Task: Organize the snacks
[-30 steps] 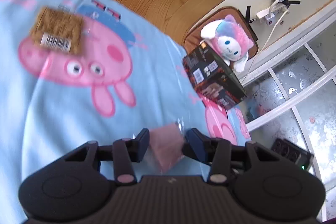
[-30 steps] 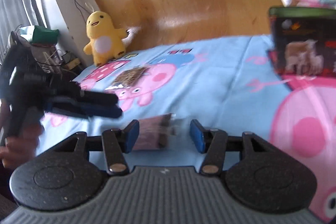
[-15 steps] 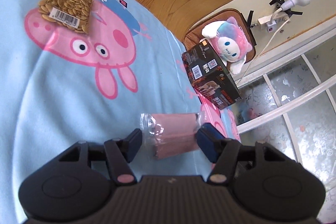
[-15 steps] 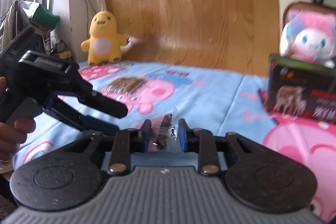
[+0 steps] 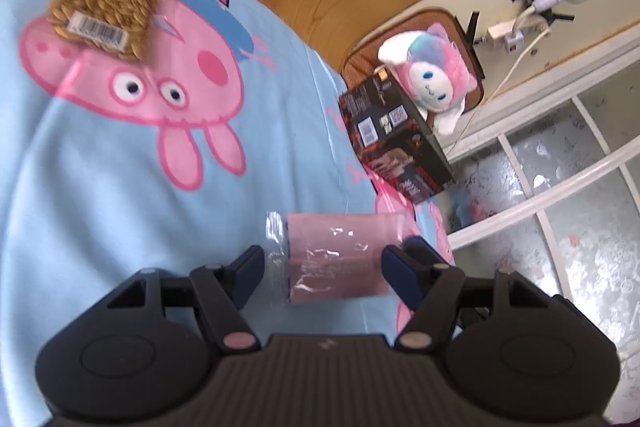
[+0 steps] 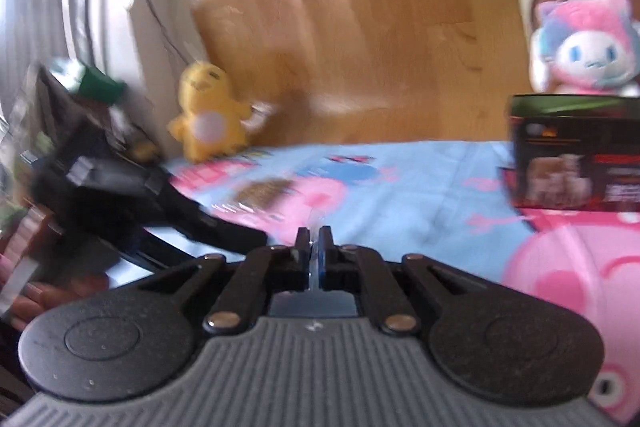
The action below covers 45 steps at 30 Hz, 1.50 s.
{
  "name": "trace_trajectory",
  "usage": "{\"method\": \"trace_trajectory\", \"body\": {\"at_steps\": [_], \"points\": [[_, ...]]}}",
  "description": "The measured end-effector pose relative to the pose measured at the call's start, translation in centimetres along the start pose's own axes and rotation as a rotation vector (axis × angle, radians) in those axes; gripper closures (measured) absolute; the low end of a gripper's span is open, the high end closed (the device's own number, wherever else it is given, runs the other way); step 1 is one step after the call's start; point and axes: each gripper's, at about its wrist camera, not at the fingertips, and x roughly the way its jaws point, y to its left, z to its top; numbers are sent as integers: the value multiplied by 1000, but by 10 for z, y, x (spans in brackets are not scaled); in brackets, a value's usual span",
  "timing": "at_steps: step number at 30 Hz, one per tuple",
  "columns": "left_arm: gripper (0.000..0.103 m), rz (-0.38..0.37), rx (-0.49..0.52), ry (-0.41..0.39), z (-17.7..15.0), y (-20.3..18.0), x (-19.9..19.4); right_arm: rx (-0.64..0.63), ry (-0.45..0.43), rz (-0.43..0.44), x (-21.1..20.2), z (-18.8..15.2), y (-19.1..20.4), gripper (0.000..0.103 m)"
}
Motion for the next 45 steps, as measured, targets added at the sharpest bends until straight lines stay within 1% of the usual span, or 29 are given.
{"method": "trace_trajectory", "body": {"at_steps": [3,5,6,7,8,10,11,14,15,16,18,21,23,25,27,28,29,30,32,33,34,36,38,40,41,42,45], "points": [[37,-10,-5,-74,8,5,-29,4,19,92,13,3,17,96],[37,39,-11,-135,11,10,-51,-5,35,145,24,6,29,92],[37,64,-21,-157,11,14,-60,-12,51,168,31,6,36,88],[37,88,-38,-176,10,21,-68,-21,68,187,38,6,43,85],[37,98,-61,-195,8,28,-76,-35,91,208,44,4,51,84],[37,69,-123,-218,5,44,-90,-67,160,253,54,-3,65,84],[37,73,-141,-231,2,49,-95,-85,176,262,55,-6,70,84],[37,93,-161,-238,-4,59,-103,-117,167,229,48,-10,72,79],[37,89,-167,-234,-6,61,-103,-113,160,209,45,-9,68,71],[37,82,-169,-229,-7,63,-104,-110,159,189,42,-9,63,60],[37,62,-166,-221,-10,64,-104,-122,175,146,39,-12,55,49],[37,26,-157,-186,-12,59,-97,-163,216,99,43,-16,51,49],[37,18,-148,-164,-13,55,-92,-194,234,85,48,-17,53,45],[34,-6,-151,-144,-15,52,-83,-224,253,69,56,-20,59,33],[34,-9,-131,-121,-18,47,-72,-259,303,50,67,-26,65,30],[34,10,-99,-120,-20,41,-67,-296,290,42,66,-29,71,30],[34,16,-77,-105,-21,36,-61,-331,293,33,66,-32,76,30],[35,18,-62,-101,-22,32,-56,-353,294,29,67,-34,79,33],[50,-3,-59,-72,-21,29,-44,-354,288,43,65,-34,80,42],[55,-11,-60,-66,-20,28,-40,-351,284,45,64,-34,79,46],[61,-40,-71,-44,-19,28,-35,-345,279,36,63,-34,77,54],[61,-42,-71,-47,-18,25,-30,-306,269,30,61,-32,72,59],[62,-33,-50,-45,-14,18,-26,-232,258,46,59,-28,62,62],[62,-46,-47,-36,-7,10,-22,-167,233,35,56,-24,52,72],[59,-45,-33,-31,-3,4,-19,-149,219,34,54,-21,49,73],[59,-42,-10,-23,3,-4,-15,-129,202,32,50,-18,45,73],[59,-50,72,0,22,-33,3,-117,123,-43,37,-5,34,73]]}}
